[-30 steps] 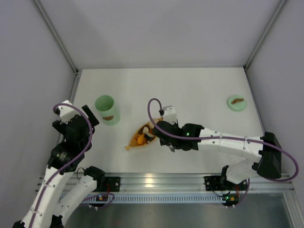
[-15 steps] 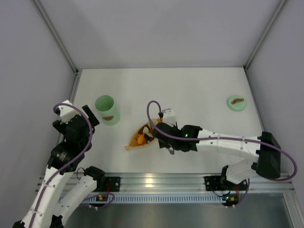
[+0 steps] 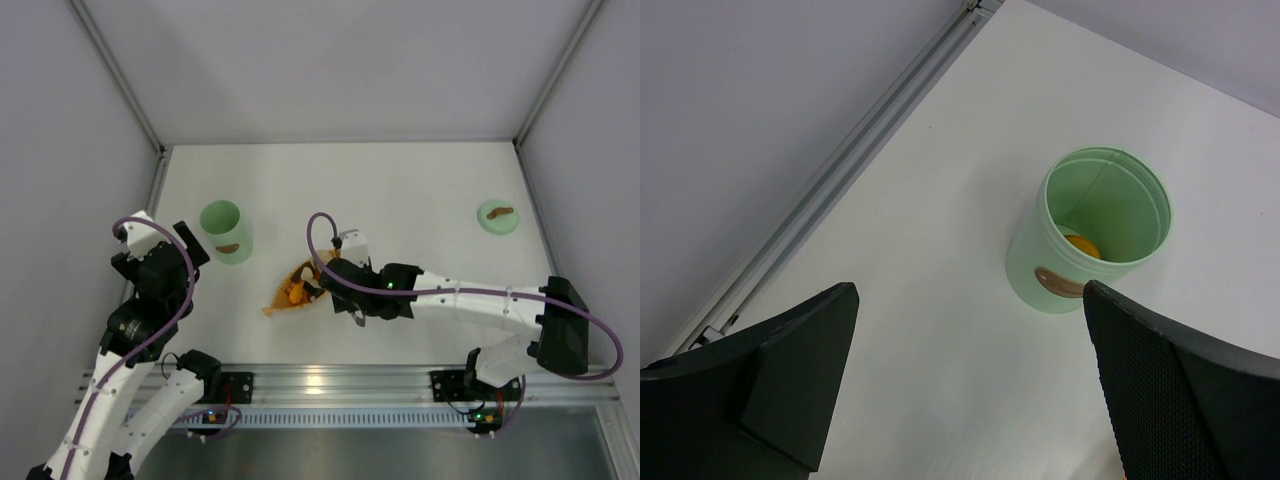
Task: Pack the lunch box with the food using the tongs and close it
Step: Pick up the fake food from the plate.
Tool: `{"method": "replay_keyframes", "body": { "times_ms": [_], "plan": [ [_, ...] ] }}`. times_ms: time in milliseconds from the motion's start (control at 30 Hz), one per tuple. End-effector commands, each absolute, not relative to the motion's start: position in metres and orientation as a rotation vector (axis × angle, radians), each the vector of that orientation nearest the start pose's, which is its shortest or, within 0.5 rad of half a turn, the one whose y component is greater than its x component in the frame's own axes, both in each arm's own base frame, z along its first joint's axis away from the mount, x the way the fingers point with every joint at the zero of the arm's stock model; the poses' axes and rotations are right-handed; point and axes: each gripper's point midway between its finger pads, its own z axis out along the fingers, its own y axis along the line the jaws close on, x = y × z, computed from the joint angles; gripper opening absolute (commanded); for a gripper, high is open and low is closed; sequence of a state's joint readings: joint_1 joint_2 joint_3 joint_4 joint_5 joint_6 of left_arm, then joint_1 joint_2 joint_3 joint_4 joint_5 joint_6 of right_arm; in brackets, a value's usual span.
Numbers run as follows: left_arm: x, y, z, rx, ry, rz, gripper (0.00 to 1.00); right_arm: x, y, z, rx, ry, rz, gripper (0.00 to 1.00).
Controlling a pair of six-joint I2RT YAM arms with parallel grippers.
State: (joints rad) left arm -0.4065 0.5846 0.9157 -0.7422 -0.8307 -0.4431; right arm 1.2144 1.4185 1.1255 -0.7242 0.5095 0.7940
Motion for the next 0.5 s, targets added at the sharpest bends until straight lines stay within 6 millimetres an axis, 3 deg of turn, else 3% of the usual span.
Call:
{"method": "replay_keyframes", "body": {
  "times_ms": [0, 467],
  "plan": [
    [0.2176, 0.0356, 0.2821, -0.548, 1.754, 0.236, 0.99, 0.1816, 0.3110, 0.1616, -0.279, 2.350, 0.350, 0.48],
    [0.2187, 0.0347, 0.2809, -0.544, 1.760, 0.237, 0.99, 0.1802, 0.3181, 0.1638, -0.297, 2.344, 0.369, 0.47]
  ]
}}
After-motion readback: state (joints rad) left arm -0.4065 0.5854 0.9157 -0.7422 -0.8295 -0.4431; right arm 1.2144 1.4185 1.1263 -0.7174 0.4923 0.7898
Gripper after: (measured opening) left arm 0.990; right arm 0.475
